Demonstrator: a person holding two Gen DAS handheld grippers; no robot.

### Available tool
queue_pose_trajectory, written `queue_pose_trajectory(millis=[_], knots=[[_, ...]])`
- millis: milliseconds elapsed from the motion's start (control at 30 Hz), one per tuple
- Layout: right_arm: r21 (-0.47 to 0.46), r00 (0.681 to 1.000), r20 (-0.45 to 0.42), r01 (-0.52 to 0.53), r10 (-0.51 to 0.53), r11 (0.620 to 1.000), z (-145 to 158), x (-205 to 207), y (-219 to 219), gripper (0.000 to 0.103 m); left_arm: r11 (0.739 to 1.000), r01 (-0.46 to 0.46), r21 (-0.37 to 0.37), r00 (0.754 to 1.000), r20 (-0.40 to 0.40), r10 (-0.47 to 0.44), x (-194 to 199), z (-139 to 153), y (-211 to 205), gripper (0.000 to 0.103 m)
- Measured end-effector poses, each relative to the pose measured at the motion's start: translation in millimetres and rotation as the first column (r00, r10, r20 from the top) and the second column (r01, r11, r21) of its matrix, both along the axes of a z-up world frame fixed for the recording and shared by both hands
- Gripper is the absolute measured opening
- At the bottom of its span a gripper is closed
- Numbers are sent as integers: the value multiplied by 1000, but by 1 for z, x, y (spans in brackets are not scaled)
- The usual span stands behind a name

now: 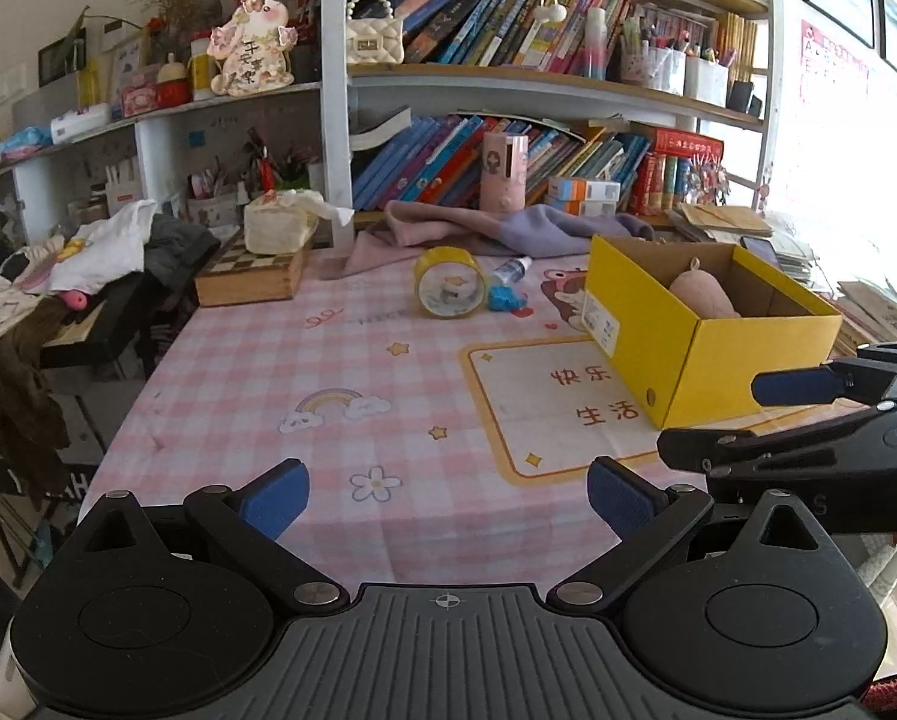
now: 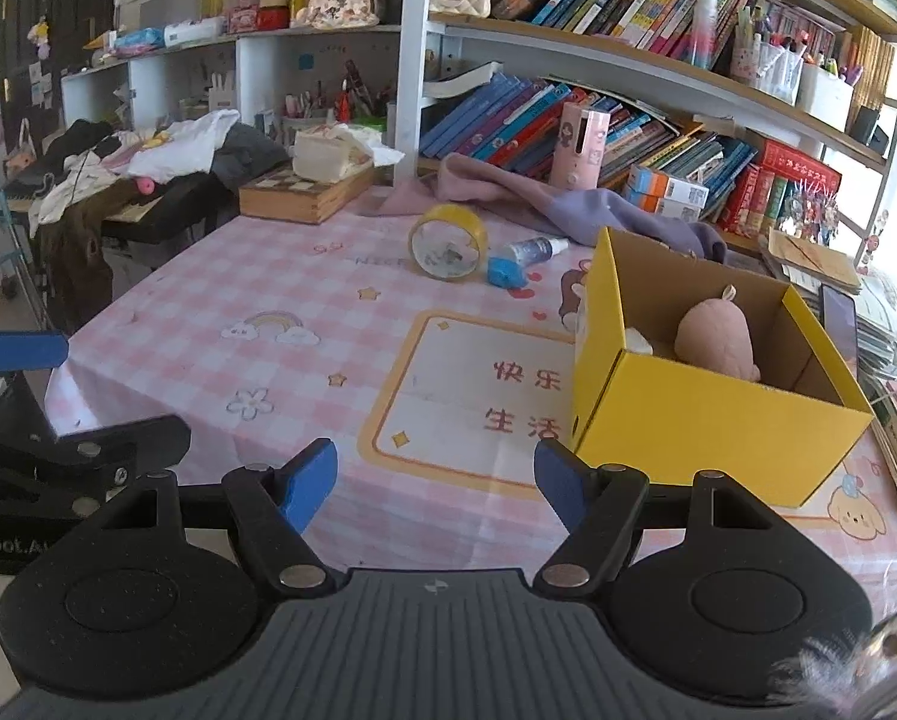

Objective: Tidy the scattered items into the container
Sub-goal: 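Move both tools toward the yellow tape roll and blue packet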

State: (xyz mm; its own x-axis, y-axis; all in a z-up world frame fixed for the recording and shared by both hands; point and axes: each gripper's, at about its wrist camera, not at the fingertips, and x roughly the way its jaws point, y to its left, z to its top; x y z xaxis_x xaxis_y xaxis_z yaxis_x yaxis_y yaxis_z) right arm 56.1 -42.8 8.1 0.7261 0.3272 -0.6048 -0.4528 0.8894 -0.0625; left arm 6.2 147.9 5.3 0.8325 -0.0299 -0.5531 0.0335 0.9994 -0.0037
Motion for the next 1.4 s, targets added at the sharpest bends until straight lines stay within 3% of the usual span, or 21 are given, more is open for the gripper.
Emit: queue_pose_trajectory(millis=[333,667,1000,1200,1400], knots=[[1,999,-22,24,-24,1000,-6,15,1,71,1000,26,3,1000,18,-26,14,-6,-2,101],[0,999,-34,35,-35,999,-12,32,4,70,993,115,-15,993,-22,-115,32,-11,-1,102],[-9,999,-39,21,-21,1000,-16,69,22,69,995,95,-33,995,-24,-96,62,-15,12,103],[-5,1000,-28,0,0,1000,-11,97,37,64,998,59,14,998,-17,-58,92,-9,20,103],[8,1000,-26,13,-13,1000,-6,128,42,64,998,54,-18,998,-34,-55,125,-8,29,103]])
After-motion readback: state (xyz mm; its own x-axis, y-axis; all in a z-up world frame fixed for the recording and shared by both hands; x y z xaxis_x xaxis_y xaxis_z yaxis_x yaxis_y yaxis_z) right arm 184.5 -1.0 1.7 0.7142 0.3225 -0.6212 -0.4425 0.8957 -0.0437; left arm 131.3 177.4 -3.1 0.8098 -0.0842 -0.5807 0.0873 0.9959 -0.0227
